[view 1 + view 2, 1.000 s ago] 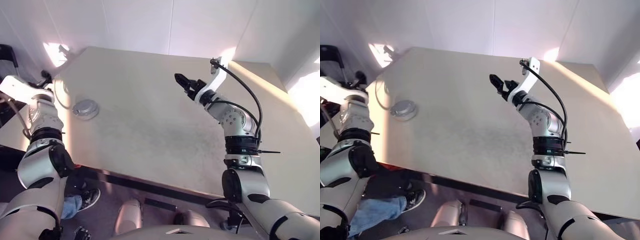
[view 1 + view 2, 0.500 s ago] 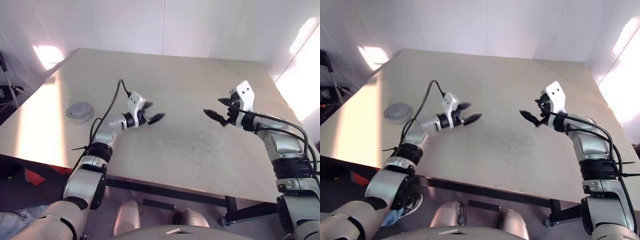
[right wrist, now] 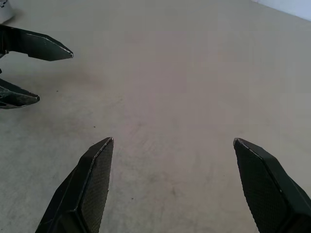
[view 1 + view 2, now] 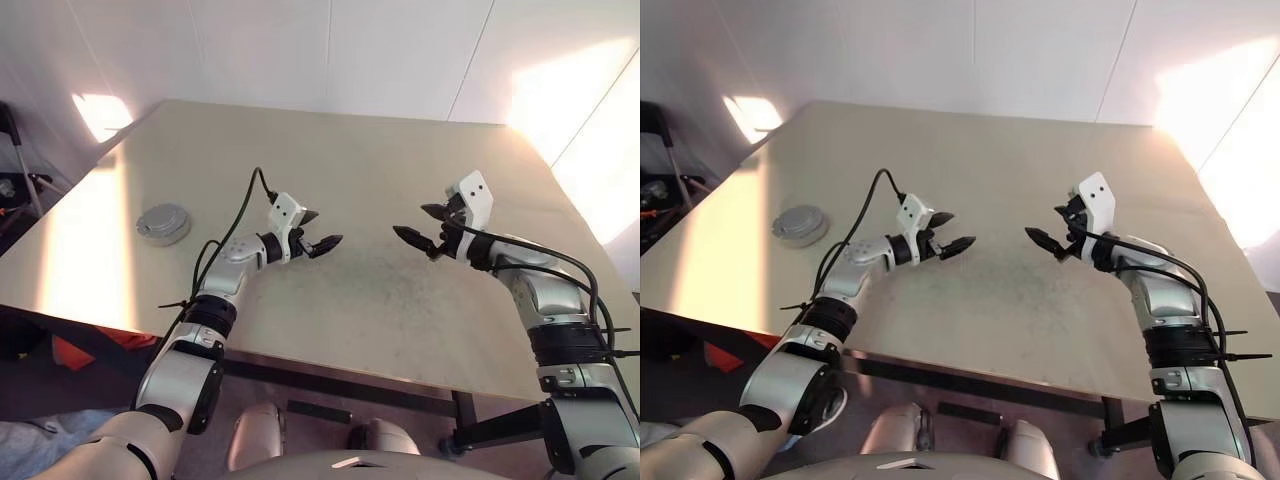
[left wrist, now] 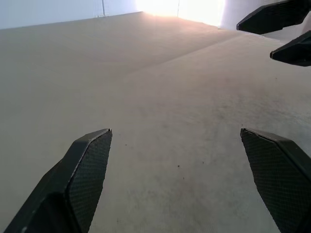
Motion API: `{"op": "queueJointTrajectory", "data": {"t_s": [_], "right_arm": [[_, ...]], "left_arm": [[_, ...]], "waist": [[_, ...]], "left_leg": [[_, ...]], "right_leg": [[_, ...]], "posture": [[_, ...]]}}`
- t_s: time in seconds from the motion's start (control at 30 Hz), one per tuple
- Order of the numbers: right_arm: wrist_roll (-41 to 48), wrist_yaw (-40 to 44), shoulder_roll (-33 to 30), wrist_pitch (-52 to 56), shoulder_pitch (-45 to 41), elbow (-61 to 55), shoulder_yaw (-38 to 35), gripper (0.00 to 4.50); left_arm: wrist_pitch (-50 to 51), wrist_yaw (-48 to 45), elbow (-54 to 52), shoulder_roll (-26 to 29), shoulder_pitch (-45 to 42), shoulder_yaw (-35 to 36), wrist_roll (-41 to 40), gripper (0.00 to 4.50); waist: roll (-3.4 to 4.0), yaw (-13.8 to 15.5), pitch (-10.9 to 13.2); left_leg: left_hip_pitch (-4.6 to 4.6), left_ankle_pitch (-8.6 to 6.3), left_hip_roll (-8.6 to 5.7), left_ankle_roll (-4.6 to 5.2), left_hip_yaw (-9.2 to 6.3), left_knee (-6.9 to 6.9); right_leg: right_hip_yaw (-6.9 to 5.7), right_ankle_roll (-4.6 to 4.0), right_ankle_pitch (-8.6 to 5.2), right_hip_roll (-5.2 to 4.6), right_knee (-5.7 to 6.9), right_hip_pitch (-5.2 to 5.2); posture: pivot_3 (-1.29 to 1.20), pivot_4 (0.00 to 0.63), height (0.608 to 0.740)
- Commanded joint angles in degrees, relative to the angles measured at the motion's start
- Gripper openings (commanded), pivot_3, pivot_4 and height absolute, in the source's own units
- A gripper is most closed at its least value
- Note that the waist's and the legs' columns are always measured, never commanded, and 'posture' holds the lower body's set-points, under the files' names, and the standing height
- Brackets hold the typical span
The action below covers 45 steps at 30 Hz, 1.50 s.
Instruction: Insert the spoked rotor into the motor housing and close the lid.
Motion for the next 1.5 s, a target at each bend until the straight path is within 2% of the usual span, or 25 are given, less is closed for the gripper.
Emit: {"op": "queueJointTrajectory", "data": {"t_s": [0.03, 0.73, 1.5], "right_arm": [[0.2, 0.1, -0.1, -0.8, -1.1, -1.1, -1.5, 4.45], [-2.5, -0.3, 0.1, -1.2, -0.4, -0.3, -0.9, 4.45], [-3.8, -1.0, 1.1, -2.0, -1.6, 1.5, -1.2, 4.45]], "left_arm": [[0.4, 0.6, -2.9, -0.1, -1.6, 1.2, -0.8, 4.48], [0.9, 2.9, -4.6, -2.5, -1.4, 1.8, -1.0, 4.48], [0.5, 3.7, -3.9, -2.5, -2.4, 2.6, -0.9, 4.48]], "waist": [[0.00, 0.0, 0.0], [0.00, 0.0, 0.0], [0.01, -0.2, 0.0]], "left_leg": [[0.00, -0.01, 0.00, 0.01, 0.00, 0.00], [-0.01, -0.02, -0.01, 0.03, 0.00, 0.00], [-0.01, -0.03, 0.00, 0.04, 0.00, -0.01]], "right_leg": [[0.00, 0.00, 0.00, 0.00, 0.00, 0.00], [0.00, 0.00, 0.00, 0.00, -0.03, 0.00], [0.00, 0.00, 0.00, 0.00, -0.05, 0.00]], "posture": [[0.00, 0.000, 0.740], [0.00, 0.000, 0.740], [0.00, 0.000, 0.740]]}}
